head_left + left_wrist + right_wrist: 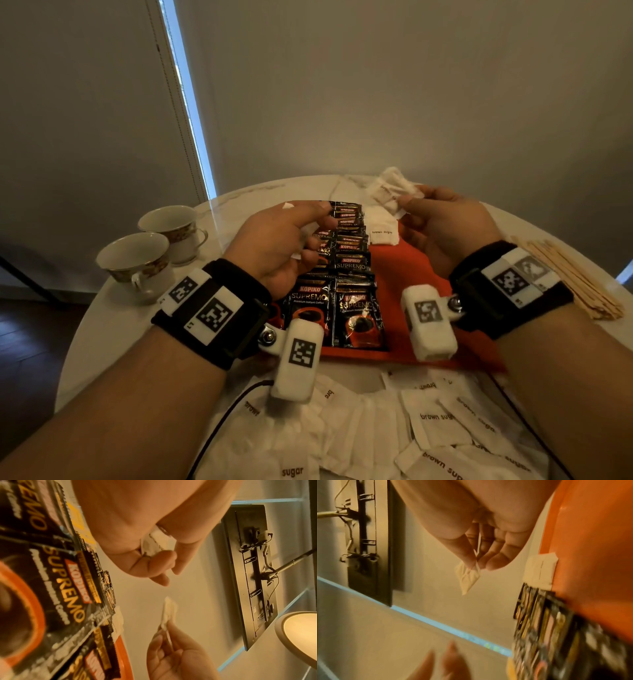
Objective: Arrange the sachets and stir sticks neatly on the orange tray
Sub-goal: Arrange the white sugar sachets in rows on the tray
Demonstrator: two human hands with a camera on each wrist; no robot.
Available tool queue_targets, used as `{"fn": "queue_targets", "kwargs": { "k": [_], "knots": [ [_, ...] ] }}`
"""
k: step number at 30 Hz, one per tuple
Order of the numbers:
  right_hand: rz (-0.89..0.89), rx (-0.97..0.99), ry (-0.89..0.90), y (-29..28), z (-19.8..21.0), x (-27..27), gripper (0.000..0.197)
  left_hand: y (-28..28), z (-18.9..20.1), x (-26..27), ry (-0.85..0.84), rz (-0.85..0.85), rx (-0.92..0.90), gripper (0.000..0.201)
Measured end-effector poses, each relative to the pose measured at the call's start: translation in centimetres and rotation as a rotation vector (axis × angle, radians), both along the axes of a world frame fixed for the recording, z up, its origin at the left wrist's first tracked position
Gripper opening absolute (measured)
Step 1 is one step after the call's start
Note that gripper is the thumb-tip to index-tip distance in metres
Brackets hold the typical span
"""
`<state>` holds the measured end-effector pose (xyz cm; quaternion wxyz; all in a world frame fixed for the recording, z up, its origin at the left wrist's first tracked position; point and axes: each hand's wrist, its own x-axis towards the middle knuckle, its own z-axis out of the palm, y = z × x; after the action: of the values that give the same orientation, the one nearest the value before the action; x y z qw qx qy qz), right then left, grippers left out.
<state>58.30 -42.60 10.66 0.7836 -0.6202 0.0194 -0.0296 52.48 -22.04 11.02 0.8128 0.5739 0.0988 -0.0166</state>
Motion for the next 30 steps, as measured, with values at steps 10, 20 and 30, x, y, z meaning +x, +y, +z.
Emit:
{"fn": "queue_targets", "kwargs": {
  "k": [10, 20, 30],
  "knots": [
    [0.047, -0.732, 0.34, -2.3, -2.4, 5.7, 0.008, 0.5, 0.3, -0.1, -0.012, 0.039, -0.022, 0.016],
    [0.067, -0.798, 0.347, -1.5, -2.0, 6.6, 0.013, 0.6, 0.3, -0.1, -0.011, 0.047, 0.001, 0.012],
    [0.117, -0.694, 0.385, -1.1, -2.6, 5.1, 0.016, 0.3, 0.6, -0.4, -0.037, 0.052, -0.025, 0.017]
  ]
}}
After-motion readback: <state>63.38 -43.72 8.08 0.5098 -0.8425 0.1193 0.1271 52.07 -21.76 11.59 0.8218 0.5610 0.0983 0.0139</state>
